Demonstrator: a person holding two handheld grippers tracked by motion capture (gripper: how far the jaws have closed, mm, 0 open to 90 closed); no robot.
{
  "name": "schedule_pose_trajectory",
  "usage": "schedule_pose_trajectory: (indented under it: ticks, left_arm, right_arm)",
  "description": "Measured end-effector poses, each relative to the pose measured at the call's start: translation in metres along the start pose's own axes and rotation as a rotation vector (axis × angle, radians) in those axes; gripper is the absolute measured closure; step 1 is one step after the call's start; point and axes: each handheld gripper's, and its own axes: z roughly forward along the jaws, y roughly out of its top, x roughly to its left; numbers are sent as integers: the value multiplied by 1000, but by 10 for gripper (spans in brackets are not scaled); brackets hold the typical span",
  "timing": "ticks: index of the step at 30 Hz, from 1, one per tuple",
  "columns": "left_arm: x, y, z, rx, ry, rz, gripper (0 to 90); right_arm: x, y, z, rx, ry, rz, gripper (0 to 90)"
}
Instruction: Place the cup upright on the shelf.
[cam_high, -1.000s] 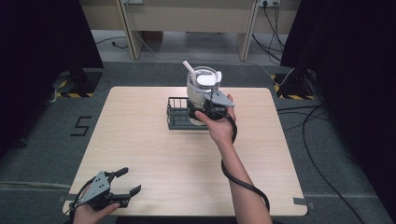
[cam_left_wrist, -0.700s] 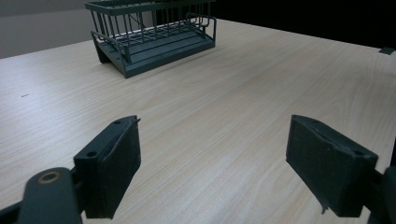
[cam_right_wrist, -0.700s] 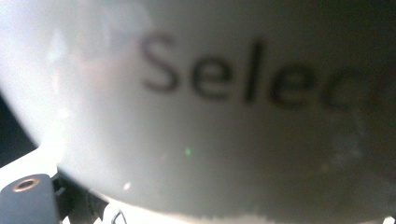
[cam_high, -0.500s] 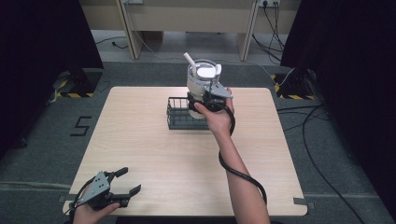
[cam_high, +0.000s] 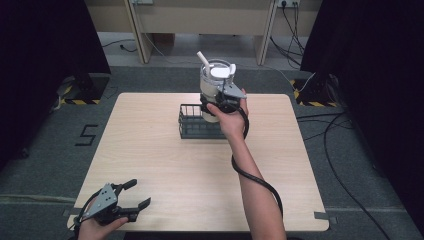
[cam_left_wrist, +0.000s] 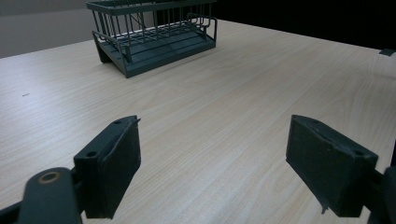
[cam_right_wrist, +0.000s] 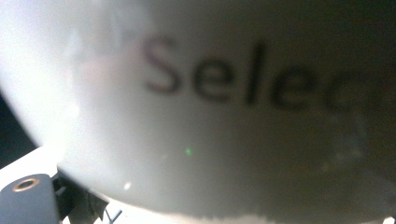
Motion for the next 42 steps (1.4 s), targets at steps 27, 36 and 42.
schedule_pose_trajectory:
  ticks: [27,36,42]
  left_arm:
    - [1,0,0,4,-2,-2,171]
    - [1,0,-1,5,-3,-1,171]
    - [1,0,-1,3,-4,0,171]
  right_arm:
    - [0,-28,33,81,-20,7,106]
    - [2,-41,39,103,-19,13,105]
    - [4,-45,41,103,-18,6,105]
